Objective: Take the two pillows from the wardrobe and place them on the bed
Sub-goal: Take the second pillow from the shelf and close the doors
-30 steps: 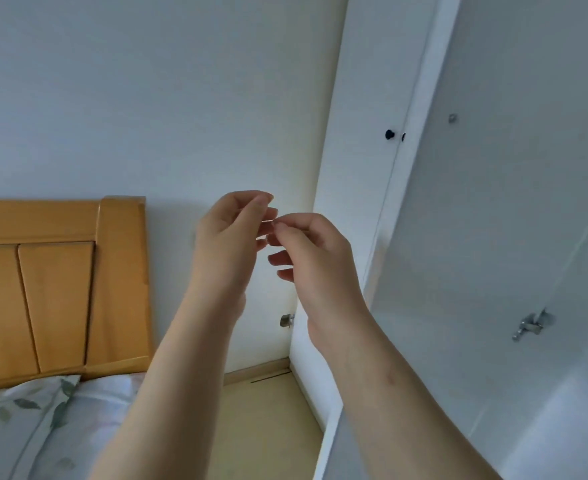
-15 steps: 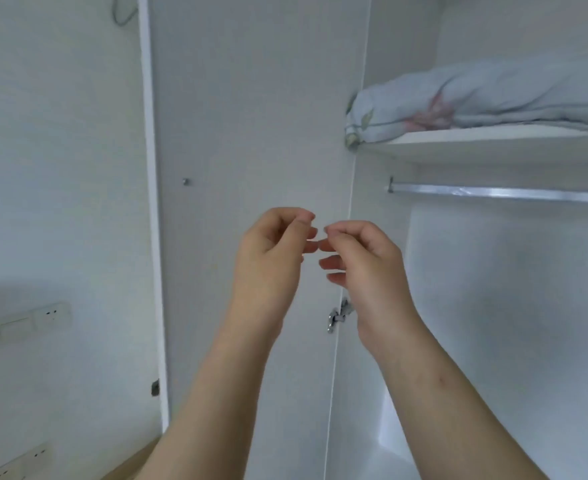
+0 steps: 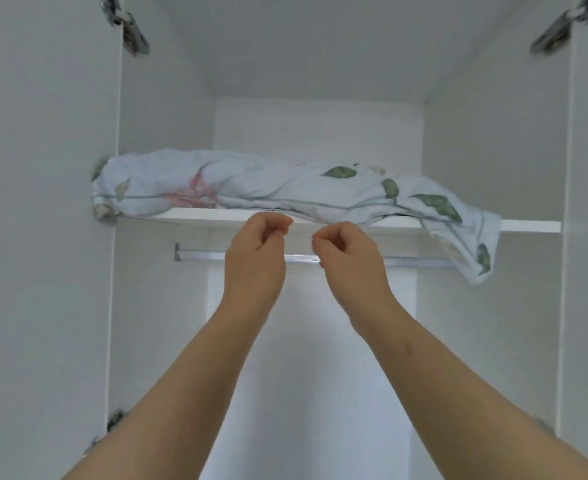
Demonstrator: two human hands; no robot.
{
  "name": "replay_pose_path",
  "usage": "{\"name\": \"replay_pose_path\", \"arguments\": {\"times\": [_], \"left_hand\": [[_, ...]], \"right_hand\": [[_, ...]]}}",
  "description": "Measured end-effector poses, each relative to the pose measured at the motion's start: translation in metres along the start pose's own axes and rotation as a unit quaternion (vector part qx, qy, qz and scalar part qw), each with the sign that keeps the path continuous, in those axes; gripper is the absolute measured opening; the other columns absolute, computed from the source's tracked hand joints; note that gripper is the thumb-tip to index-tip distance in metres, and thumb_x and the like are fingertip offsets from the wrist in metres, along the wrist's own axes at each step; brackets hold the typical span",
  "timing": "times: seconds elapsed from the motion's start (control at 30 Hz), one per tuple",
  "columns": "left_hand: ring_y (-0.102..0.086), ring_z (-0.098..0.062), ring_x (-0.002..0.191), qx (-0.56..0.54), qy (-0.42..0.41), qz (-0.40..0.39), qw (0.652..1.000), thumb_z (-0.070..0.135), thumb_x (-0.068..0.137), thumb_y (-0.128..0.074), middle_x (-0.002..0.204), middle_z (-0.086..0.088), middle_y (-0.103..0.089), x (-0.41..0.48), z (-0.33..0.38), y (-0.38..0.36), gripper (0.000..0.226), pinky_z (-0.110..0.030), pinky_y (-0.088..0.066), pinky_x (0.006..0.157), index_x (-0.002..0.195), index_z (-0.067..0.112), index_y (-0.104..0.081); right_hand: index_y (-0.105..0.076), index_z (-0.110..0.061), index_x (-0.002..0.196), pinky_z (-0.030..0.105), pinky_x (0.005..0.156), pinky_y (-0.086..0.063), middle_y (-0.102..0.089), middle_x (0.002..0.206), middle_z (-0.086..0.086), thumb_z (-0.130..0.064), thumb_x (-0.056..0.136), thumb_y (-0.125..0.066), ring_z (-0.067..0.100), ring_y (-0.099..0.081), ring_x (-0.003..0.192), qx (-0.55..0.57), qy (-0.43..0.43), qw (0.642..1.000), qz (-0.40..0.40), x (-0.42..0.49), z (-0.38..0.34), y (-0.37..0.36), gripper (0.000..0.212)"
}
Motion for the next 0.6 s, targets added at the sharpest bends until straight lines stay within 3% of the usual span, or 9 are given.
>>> {"name": "replay_pose_path", "arguments": {"times": [0.1,0.17,0.23,0.33,0.43,0.5,0.6], "left_hand": [[-0.052,-0.014,0.104,0.155,-0.099,0.007,0.983,0.003,0.086,-0.044,0.103,0.006,-0.060,0.034,0.008,-0.027,0.028,-0.021,-0.036,0.084,0.097,0.021,-0.061],[-0.047,-0.023,0.116,0.268,-0.181,-0.008,0.946,0.003,0.082,-0.044,0.119,-0.005,-0.056,0.057,0.010,-0.049,0.034,-0.029,-0.037,0.093,0.111,0.014,-0.059],[-0.040,-0.030,0.127,0.369,-0.237,-0.046,0.898,0.006,0.079,-0.043,0.132,-0.012,-0.049,0.079,0.005,-0.069,0.045,-0.041,-0.037,0.103,0.123,0.013,-0.053],[-0.015,-0.030,0.142,0.470,-0.190,-0.103,0.856,0.012,0.086,-0.045,0.153,-0.007,-0.022,0.108,-0.016,-0.079,0.057,-0.045,-0.023,0.112,0.140,0.023,-0.031],[0.000,-0.032,0.145,0.546,-0.171,-0.123,0.811,0.031,0.088,-0.048,0.157,-0.002,-0.007,0.123,-0.033,-0.079,0.064,-0.048,-0.013,0.115,0.145,0.031,-0.016],[0.004,-0.032,0.145,0.602,-0.198,-0.132,0.763,0.039,0.088,-0.048,0.158,-0.001,-0.005,0.125,-0.042,-0.080,0.068,-0.050,-0.008,0.115,0.145,0.033,-0.012],[-0.008,-0.027,0.144,0.596,-0.225,-0.131,0.760,0.041,0.089,-0.047,0.154,0.000,-0.017,0.130,-0.047,-0.079,0.063,-0.051,-0.012,0.115,0.144,0.033,-0.016]], "right_hand": [[-0.059,-0.019,0.088,0.027,0.068,-0.045,-0.058,0.082,-0.010,-0.016,0.086,-0.049,0.015,-0.055,0.082,-0.140,0.046,0.988,0.041,0.035,-0.002,0.029,0.010],[-0.058,-0.018,0.106,0.037,0.088,-0.045,-0.061,0.107,-0.001,-0.018,0.087,-0.049,0.024,-0.053,0.105,-0.256,0.075,0.963,0.043,0.058,-0.002,0.037,0.021],[-0.051,-0.020,0.123,0.040,0.100,-0.035,-0.053,0.130,0.002,-0.021,0.087,-0.048,0.027,-0.042,0.121,-0.358,0.084,0.929,0.031,0.079,-0.001,0.037,0.036],[-0.038,-0.024,0.135,0.041,0.106,-0.025,-0.038,0.144,-0.002,-0.026,0.088,-0.046,0.024,-0.031,0.131,-0.443,0.112,0.890,0.010,0.102,0.007,0.030,0.048],[-0.028,-0.027,0.139,0.041,0.107,-0.022,-0.030,0.148,-0.004,-0.029,0.087,-0.047,0.023,-0.025,0.135,-0.517,0.158,0.841,-0.019,0.112,0.022,0.023,0.056],[-0.022,-0.030,0.141,0.041,0.109,-0.019,-0.024,0.151,-0.004,-0.029,0.086,-0.048,0.024,-0.019,0.139,-0.568,0.187,0.801,-0.036,0.113,0.034,0.023,0.060],[-0.018,-0.032,0.143,0.042,0.111,-0.016,-0.018,0.155,-0.003,-0.029,0.088,-0.047,0.025,-0.015,0.142,-0.592,0.195,0.782,-0.006,0.119,0.042,0.033,0.063]]}}
Point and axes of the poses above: each hand's wrist, its own x-axis towards the middle knuckle, its own y-axis out of the back of the hand, z = x × y, the point moved 7 cm from there along x, towards the middle knuckle
